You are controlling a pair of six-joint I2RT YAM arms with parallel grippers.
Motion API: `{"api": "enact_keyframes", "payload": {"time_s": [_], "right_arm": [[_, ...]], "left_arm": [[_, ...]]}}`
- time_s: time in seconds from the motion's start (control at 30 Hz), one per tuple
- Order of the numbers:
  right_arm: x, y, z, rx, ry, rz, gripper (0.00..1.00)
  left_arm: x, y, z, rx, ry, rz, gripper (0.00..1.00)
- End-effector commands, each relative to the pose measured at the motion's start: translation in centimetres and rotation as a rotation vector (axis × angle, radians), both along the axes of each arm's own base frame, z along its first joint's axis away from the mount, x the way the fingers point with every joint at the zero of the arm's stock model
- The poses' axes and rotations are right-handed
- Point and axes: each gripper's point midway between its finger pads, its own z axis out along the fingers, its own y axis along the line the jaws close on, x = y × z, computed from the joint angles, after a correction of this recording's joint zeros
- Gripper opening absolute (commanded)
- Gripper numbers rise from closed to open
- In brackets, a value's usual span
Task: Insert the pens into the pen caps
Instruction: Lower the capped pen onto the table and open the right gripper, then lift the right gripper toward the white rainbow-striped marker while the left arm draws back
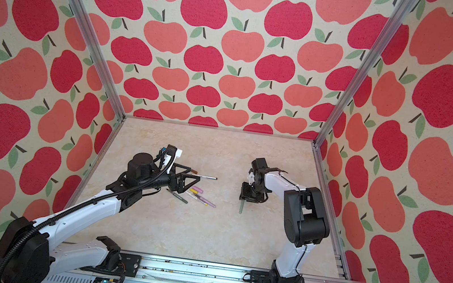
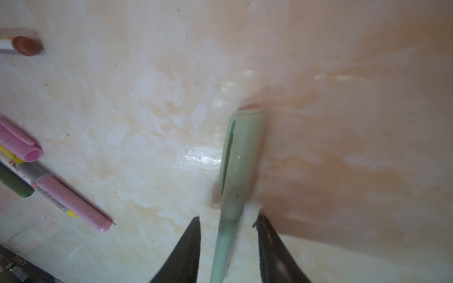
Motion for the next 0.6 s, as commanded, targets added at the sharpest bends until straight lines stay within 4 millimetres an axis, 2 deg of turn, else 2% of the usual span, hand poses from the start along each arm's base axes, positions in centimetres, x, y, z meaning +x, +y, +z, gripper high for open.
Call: {"api": "enact_keyframes", "payload": {"time_s": [0.0, 0.57], "right_arm": [[1.0, -0.8, -0.5, -0.054, -0.010, 0.000, 0.43], [3.0, 0.3, -0.3, -0.029, -0.034, 0.007, 0.43]], "left_arm": [[0.5, -0.1, 0.8, -0.023, -0.023, 0.000, 0.99], [0.5, 0.0, 0.3, -0.016, -0.012, 0.002, 0.99]]}}
